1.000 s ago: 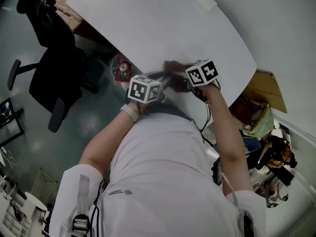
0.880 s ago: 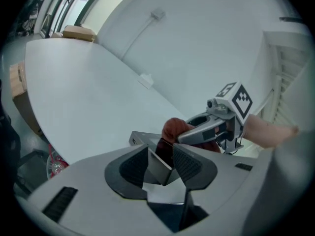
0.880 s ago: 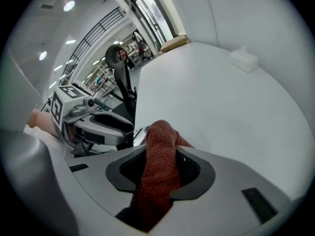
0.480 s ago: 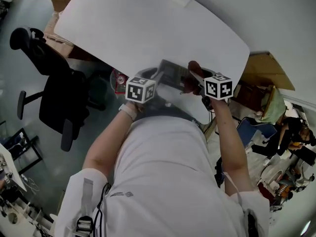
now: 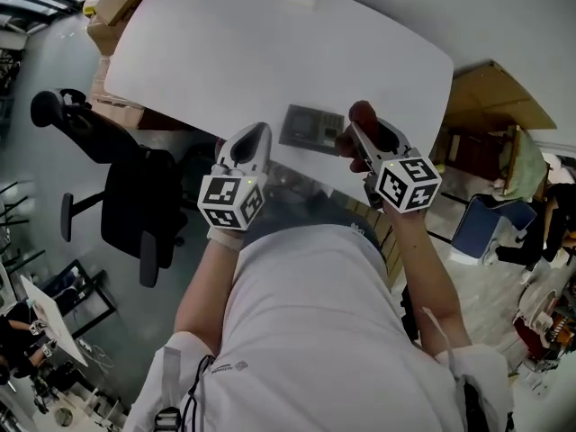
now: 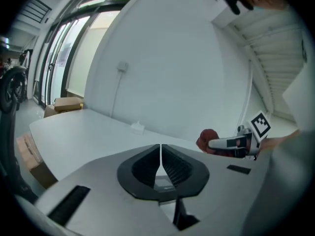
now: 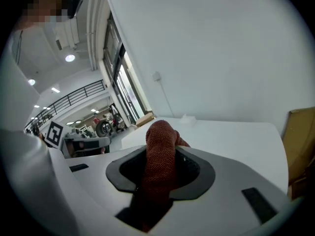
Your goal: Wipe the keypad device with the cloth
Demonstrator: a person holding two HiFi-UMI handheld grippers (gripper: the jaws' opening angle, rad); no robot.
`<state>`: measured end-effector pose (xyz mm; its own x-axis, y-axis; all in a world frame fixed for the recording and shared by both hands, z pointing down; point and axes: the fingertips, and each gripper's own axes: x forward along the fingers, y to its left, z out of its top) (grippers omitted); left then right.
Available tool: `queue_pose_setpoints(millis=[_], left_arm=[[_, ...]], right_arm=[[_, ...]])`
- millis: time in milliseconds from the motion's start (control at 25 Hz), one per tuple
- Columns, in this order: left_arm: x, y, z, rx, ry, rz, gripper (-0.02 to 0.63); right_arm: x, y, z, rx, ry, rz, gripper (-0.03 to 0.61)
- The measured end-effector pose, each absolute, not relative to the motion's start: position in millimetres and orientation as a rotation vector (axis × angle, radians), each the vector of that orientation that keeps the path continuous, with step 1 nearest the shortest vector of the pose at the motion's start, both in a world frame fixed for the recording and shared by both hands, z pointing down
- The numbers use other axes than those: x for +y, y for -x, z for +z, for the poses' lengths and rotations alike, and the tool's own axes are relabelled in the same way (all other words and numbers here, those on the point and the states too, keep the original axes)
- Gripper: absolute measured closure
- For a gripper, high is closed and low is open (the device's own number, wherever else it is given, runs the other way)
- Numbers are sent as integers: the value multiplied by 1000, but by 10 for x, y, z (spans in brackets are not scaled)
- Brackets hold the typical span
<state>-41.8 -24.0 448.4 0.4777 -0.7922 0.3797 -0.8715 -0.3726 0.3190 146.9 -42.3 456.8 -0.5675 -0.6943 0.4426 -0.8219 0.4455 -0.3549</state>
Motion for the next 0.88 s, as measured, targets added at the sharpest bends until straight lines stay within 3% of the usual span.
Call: queue_pose_setpoints(millis=[600, 880], left_arm=[[688, 640, 3698, -972, -2741, 194, 603], [1153, 820, 3571, -867, -2813, 162, 603]], right_arm=[[855, -719, 3688, -2436, -1727, 385, 440], [1587, -531, 3548, -2375, -1870, 351, 441]])
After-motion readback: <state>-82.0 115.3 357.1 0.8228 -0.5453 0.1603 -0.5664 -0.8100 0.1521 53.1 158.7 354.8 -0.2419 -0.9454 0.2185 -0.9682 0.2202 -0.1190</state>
